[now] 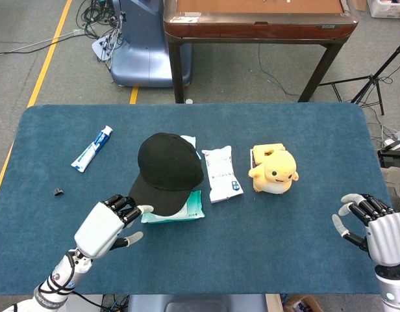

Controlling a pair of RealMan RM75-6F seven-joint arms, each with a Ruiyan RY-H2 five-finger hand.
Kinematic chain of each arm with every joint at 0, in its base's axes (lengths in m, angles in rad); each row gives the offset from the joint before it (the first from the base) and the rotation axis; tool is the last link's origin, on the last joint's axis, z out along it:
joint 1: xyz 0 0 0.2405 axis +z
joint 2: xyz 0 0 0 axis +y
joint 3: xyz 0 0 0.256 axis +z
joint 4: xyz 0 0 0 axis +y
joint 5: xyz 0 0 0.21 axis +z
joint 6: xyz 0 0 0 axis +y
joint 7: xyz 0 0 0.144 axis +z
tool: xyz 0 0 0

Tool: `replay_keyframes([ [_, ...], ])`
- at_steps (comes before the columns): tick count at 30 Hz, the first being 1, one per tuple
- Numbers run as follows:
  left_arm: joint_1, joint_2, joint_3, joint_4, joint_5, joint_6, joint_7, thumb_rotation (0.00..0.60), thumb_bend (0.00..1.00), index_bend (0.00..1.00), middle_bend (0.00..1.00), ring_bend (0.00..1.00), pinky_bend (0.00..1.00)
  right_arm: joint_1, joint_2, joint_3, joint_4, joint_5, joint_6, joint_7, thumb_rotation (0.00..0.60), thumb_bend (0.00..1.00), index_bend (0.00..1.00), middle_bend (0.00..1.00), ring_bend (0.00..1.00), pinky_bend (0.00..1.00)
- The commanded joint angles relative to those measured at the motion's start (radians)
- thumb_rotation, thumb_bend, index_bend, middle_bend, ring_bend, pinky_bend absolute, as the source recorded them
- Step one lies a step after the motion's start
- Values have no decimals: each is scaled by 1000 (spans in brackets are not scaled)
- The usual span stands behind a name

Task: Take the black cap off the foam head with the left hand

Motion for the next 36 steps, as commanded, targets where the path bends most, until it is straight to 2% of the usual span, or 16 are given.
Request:
replay_keyframes([
  [1,-7,-16,-10,8,-17,-5,10,600,52,368,716,422,471,1,1,0,-1,1,-2,0,600,318,590,468,419,603],
  [7,-18,-66,-29,43,-34,18,15,600,52,386,710,416,467,1,2,1,-3,6,-7,0,600,318,590,468,419,603],
  [11,-17,-91,-34,63,-37,36,33,600,51,360,623,338,415,3,3,3,-4,10,-11,0,600,319,590,468,419,603],
  [14,-17,-101,-34,67,-37,44,45,600,38,323,467,218,362,3,3,2,-4,10,-13,-1,600,318,590,468,419,603],
  [17,-23,-98,-26,59,-36,35,38,600,35,304,190,50,263,3,3,1,-6,9,-14,-3,600,318,590,468,419,603],
  [19,-28,-95,-22,52,-37,26,33,600,35,293,28,0,178,3,3,0,-6,8,-14,-4,600,318,590,468,419,603],
  [21,-32,-93,-18,44,-41,17,32,600,35,288,0,0,149,3,3,0,-7,7,-14,-6,600,318,590,468,419,603],
  [27,-44,-113,-14,39,-42,4,46,600,35,292,0,0,128,0,6,0,-9,4,-6,-4,600,317,590,468,419,603],
  [36,-71,-164,-31,58,-60,-11,66,600,35,367,0,0,114,-1,10,-1,-13,5,-7,0,600,318,590,468,419,603],
])
